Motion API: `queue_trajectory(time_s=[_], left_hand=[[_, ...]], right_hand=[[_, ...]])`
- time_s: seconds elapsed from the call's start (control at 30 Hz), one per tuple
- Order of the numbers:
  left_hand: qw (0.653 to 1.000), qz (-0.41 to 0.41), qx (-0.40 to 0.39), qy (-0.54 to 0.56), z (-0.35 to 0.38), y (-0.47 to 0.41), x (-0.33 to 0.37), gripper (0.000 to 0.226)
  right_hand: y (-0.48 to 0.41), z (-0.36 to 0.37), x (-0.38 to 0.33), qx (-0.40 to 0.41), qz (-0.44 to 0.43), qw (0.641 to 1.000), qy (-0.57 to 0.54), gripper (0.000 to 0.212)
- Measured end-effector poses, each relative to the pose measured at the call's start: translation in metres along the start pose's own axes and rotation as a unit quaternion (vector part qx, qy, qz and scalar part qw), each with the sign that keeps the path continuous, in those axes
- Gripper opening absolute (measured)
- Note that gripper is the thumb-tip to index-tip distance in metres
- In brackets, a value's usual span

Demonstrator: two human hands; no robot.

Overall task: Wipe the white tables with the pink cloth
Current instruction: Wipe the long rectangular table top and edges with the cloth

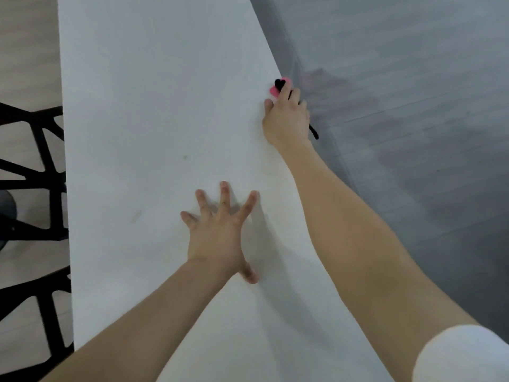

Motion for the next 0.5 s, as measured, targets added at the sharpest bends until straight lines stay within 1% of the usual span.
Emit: queue_trajectory(time_s=[0.07, 0.17, 0.23, 0.37, 0.43, 0.5], left_hand=[[1.0, -0.001, 0.0, -0.008, -0.002, 0.0, 0.001, 0.173], [1.0, -0.006, -0.003, -0.024, -0.005, 0.0, 0.003, 0.174], [1.0, -0.01, -0.015, -0.024, -0.008, 0.0, 0.004, 0.173], [0.999, -0.018, -0.032, -0.019, -0.017, 0.004, 0.005, 0.172], [0.999, -0.02, -0.032, -0.019, -0.02, 0.007, 0.006, 0.17], [0.999, -0.016, -0.026, -0.02, -0.024, 0.013, 0.008, 0.165]], right_hand=[[0.037, -0.005, 0.022, 0.007, -0.005, 1.0, 0.009, 0.067], [0.119, -0.02, 0.057, 0.017, 0.004, 1.0, 0.006, 0.068], [0.187, -0.038, 0.088, 0.015, 0.025, 1.0, 0.002, 0.067], [0.326, -0.081, 0.147, -0.027, 0.089, 0.995, -0.02, 0.066], [0.359, -0.09, 0.158, -0.034, 0.097, 0.995, -0.014, 0.067], [0.35, -0.088, 0.152, -0.029, 0.092, 0.995, -0.005, 0.066]])
Point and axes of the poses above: each hand's wrist, its own y-axis away from the middle knuckle, its own z-axis out of the palm, x = y × z, the point moved 2 cm from there along -y, towards the middle knuckle, and after that the axes turned 8 degrees about x, right-handed, at the moved point
